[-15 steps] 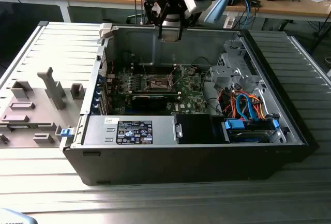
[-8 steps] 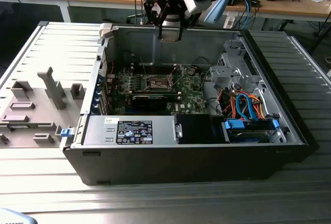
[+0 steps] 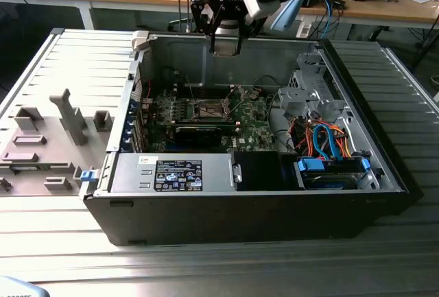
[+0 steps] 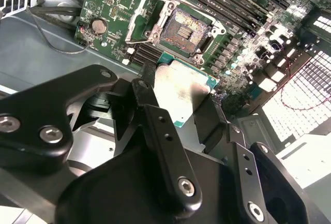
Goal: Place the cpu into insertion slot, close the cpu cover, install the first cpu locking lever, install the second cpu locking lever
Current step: 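Place the cpu into insertion slot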
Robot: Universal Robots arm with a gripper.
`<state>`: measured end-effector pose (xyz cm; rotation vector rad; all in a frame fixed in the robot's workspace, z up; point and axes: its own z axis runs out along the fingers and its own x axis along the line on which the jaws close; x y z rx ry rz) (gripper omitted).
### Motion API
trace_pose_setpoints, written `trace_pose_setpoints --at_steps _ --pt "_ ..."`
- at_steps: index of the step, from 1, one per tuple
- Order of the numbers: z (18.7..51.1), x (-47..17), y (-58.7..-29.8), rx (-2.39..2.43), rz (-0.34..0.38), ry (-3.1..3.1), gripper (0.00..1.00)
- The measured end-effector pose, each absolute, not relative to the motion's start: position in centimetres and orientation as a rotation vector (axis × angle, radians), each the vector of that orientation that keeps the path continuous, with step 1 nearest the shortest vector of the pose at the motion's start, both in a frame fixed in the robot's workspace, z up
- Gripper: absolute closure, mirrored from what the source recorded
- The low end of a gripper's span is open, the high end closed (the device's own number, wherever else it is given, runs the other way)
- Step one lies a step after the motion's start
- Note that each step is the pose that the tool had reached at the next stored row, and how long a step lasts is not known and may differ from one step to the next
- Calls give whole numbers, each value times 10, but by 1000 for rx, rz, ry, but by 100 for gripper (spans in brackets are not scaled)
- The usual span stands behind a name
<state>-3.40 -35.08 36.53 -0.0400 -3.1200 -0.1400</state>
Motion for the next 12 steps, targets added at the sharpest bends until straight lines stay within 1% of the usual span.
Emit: trace_pose_setpoints --at_steps 12 --pt "361 -34 -351 -40 -140 -3120 46"
